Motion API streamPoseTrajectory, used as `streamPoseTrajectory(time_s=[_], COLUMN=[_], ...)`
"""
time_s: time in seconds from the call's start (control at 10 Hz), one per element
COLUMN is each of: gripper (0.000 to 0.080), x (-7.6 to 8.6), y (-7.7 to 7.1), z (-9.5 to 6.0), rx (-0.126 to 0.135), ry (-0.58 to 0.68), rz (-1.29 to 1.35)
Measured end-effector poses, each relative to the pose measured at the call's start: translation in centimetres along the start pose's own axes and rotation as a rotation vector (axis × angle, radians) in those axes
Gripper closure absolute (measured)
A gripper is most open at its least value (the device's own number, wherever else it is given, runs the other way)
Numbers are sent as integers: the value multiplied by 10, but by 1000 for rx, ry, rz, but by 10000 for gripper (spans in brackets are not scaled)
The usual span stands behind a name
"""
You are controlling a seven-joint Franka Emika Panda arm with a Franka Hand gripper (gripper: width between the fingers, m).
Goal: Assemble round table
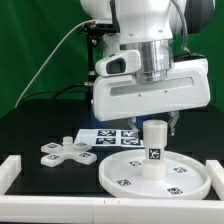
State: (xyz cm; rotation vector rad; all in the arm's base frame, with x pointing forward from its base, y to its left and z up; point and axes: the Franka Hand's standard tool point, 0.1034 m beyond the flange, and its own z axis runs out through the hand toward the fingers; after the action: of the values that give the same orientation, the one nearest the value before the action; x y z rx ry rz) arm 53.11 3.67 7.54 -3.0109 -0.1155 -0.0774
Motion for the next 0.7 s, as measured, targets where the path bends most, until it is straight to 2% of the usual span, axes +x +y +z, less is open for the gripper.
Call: streamPoseTrajectory(time_s=[0.3, 0.4, 0.6, 0.7], gripper=[392, 392, 392, 392], x=[0, 0, 0, 0], y=[0, -1, -3, -6], z=[0, 0, 1, 2], rx=[9, 11, 27, 42], ry=[2, 2, -14, -22], rz=[202, 324, 573, 782])
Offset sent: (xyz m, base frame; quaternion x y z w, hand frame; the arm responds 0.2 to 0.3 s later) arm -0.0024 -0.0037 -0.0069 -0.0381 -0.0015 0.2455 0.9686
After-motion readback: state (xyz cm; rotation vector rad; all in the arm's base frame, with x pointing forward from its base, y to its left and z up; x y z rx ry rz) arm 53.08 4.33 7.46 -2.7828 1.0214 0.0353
